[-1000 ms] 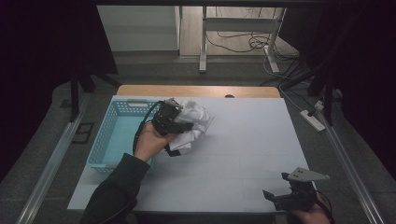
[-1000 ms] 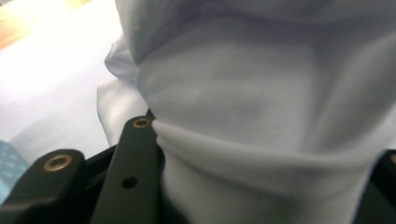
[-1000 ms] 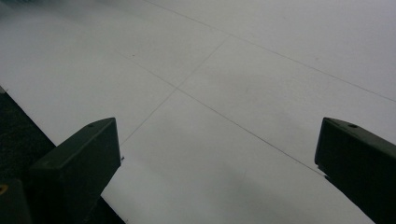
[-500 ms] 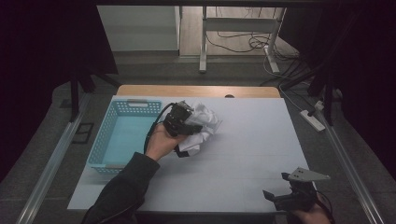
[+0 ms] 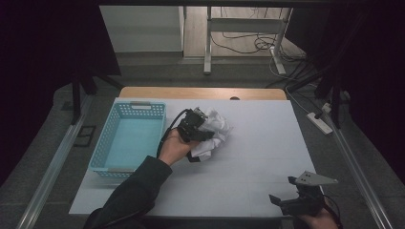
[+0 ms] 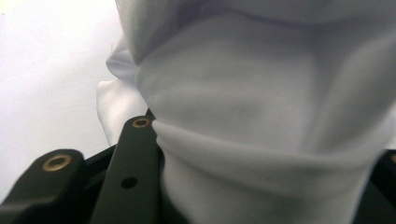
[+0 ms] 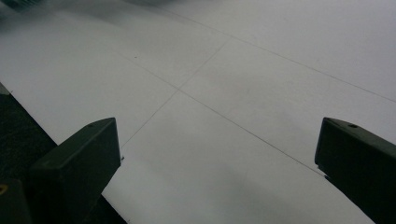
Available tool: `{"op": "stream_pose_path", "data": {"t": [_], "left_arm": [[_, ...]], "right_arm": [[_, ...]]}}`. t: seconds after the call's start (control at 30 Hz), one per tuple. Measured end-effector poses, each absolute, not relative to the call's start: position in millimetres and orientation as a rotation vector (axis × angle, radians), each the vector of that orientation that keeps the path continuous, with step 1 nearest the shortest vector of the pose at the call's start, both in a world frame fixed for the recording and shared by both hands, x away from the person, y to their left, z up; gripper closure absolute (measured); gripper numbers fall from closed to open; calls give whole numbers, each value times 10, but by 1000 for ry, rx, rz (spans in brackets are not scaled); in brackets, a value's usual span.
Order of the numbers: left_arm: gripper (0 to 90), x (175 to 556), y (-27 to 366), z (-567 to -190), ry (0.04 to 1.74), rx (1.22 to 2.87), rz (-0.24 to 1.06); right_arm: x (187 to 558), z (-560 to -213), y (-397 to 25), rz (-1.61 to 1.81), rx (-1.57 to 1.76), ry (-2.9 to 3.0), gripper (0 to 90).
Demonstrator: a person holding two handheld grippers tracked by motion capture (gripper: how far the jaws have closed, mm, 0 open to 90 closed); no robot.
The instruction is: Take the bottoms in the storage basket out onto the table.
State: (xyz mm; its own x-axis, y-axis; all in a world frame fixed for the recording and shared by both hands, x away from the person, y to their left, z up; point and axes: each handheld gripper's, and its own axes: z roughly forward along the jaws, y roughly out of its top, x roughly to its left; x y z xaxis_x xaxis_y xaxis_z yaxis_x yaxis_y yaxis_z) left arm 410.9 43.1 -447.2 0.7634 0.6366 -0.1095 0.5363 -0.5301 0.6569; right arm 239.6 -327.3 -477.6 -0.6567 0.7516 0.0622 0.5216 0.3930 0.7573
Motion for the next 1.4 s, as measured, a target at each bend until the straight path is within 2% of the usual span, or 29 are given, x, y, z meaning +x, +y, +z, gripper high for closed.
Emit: {"op": "stream_pose_path", "data": {"t": [0.4, 0.87, 1.4], "left_arm": [[626, 4139, 315, -4664, 885, 2289, 192], [620, 4193, 278, -4818, 926, 2292, 132], [597, 4224, 254, -4985, 860, 2324, 141]], "right_arm": [[2395, -4776, -3273, 1127, 1115, 2367, 4], [2395, -4777, -3271, 1123, 1114, 2369, 4], [2391, -4777, -3270, 1122, 1113, 2371, 4]]}}
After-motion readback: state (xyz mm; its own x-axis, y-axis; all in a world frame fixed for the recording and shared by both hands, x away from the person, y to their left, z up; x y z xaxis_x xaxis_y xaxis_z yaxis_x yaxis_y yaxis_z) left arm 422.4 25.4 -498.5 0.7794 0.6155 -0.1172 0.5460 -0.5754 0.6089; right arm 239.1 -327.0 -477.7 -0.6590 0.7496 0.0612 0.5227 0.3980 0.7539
